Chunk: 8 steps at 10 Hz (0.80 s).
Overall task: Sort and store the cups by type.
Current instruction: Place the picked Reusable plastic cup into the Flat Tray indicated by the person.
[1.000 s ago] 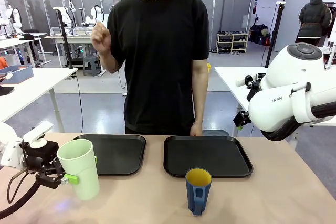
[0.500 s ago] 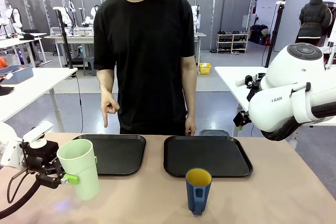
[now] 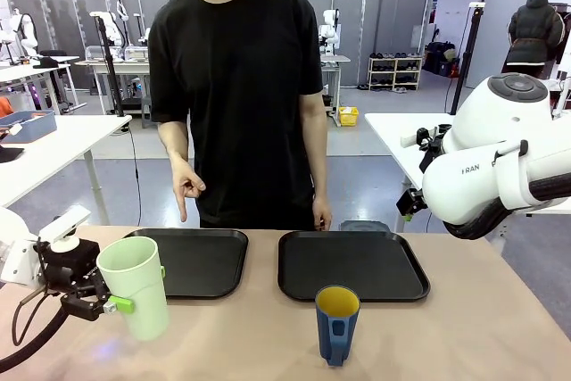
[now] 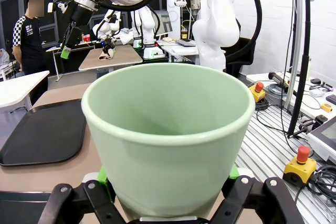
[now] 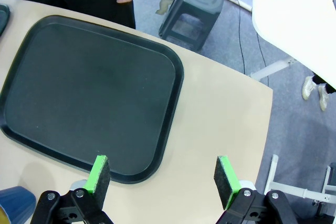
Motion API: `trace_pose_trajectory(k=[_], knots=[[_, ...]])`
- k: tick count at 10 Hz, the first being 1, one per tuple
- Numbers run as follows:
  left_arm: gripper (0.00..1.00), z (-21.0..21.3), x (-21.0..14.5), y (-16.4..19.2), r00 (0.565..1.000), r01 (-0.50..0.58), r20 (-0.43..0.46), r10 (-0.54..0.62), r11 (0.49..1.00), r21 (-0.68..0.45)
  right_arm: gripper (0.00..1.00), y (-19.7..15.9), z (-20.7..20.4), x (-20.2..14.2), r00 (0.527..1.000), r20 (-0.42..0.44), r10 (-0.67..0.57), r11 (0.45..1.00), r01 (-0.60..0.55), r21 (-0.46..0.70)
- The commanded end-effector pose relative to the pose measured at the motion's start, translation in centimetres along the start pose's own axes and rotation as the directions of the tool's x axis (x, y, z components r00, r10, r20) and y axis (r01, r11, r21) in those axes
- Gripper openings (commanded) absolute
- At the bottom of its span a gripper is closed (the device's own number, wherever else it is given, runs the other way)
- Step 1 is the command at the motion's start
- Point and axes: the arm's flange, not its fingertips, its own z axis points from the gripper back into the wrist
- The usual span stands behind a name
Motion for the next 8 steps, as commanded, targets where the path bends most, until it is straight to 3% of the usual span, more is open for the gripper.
trace_pose_trajectory(k=[1,2,3,8], knots=[[0.48,0.0,0.1,0.5,1.0,0.009,-0.003,-0.009,1.0,-0.007,1.0,-0.1,-0.1,0.1,1.0,-0.001,0.0,1.0,0.0,-0.002],[0.48,0.0,0.1,0.5,1.0,0.009,-0.003,-0.009,1.0,-0.007,1.0,-0.1,-0.1,0.1,1.0,-0.001,0.0,1.0,0.0,-0.002],[0.87,0.0,0.0,0.0,1.0,0.0,0.0,0.0,1.0,0.0,1.0,-0.1,-0.1,0.1,1.0,-0.001,0.0,1.0,0.0,-0.002],[0.87,5.5,0.8,5.1,1.0,0.0,0.005,-0.001,0.999,0.038,1.0,-0.1,-0.1,0.1,1.0,-0.001,0.0,1.0,0.0,-0.002]])
